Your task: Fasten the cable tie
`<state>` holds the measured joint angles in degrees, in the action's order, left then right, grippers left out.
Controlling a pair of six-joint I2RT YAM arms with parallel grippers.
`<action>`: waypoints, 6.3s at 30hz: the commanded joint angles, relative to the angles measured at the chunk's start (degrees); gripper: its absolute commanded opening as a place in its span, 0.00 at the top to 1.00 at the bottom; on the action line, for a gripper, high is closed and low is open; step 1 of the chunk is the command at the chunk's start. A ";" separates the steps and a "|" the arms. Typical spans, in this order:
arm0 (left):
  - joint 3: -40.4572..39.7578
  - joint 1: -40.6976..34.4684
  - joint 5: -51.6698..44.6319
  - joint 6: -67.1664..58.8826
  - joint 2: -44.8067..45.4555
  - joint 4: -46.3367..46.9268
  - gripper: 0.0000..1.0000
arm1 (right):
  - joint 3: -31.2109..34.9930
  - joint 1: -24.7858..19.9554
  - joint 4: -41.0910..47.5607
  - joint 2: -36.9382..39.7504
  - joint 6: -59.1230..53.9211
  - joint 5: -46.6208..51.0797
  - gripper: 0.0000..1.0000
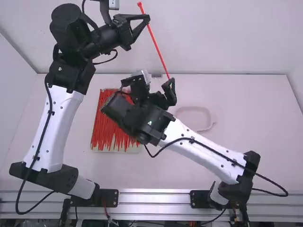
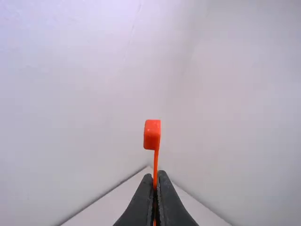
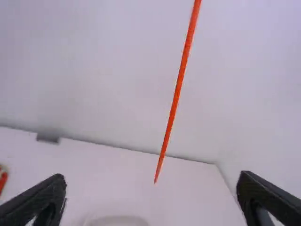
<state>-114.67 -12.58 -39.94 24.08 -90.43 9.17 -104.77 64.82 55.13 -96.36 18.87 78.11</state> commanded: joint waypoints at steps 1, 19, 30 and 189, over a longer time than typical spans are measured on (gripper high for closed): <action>-0.11 2.27 -2.54 -0.96 0.52 -0.39 0.98 | -1.33 1.99 1.70 5.33 1.38 -2.95 0.01; -0.11 5.84 -25.66 -1.95 0.55 1.27 0.98 | -1.33 2.91 -2.19 30.69 -21.20 -40.96 0.01; -0.11 3.10 -38.16 0.55 0.55 -6.64 0.98 | -1.29 -15.06 -6.03 36.15 -31.91 -73.99 0.01; 17.03 10.25 -22.97 10.40 -0.55 -6.10 0.98 | -1.29 -51.52 4.79 13.18 -98.82 -127.99 0.01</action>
<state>-98.70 -3.66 -60.03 29.41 -91.07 4.25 -104.95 12.69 59.57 -83.18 -69.23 -55.31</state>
